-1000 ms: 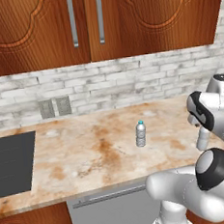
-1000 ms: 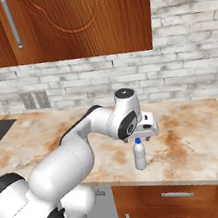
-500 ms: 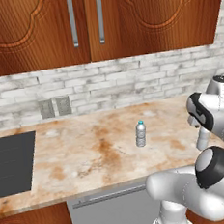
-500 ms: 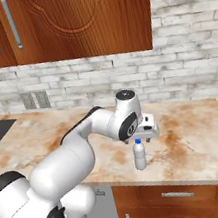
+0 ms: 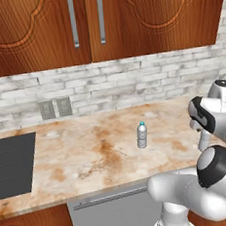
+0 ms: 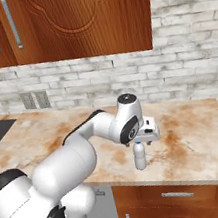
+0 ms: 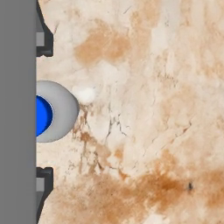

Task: Move the drinks to the dining counter.

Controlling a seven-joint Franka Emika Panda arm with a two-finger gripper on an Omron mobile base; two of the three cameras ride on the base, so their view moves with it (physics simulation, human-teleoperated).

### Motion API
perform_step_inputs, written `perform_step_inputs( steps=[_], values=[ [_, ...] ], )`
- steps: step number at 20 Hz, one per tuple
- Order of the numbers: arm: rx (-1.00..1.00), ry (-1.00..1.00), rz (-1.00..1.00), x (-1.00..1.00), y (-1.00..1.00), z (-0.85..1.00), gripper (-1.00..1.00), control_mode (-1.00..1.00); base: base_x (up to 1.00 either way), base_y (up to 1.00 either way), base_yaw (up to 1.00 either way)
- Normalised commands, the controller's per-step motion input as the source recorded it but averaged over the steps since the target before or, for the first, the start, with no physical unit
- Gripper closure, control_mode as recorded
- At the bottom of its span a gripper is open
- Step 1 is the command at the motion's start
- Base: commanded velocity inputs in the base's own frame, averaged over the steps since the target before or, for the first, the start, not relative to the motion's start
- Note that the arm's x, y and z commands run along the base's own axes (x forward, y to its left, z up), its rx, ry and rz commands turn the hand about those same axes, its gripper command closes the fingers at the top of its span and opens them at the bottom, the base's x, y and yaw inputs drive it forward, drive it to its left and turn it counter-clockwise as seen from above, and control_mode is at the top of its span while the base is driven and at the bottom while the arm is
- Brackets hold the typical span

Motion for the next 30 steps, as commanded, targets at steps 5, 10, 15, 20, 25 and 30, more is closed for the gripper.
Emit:
perform_step_inputs(
  steps=[5,10,15,20,25,30],
  values=[
    [0.0,0.0,0.0,0.0,0.0,-0.25,1.0,-1.0,0.0,0.0,0.0],
    [0.0,0.0,0.0,0.0,0.0,-0.28,1.0,-1.0,0.0,0.0,0.0],
    [0.0,0.0,0.01,-0.18,0.02,-0.28,1.0,-1.0,0.0,0.0,0.0],
    [0.0,-0.05,0.03,-0.46,0.02,0.55,1.0,-1.0,0.0,0.0,0.0],
    [0.0,-0.04,0.0,-0.45,0.0,0.75,1.0,-1.0,0.0,0.0,0.0],
    [0.0,-0.08,0.0,-0.41,0.0,0.43,1.0,-1.0,0.0,0.0,0.0]
  ],
)
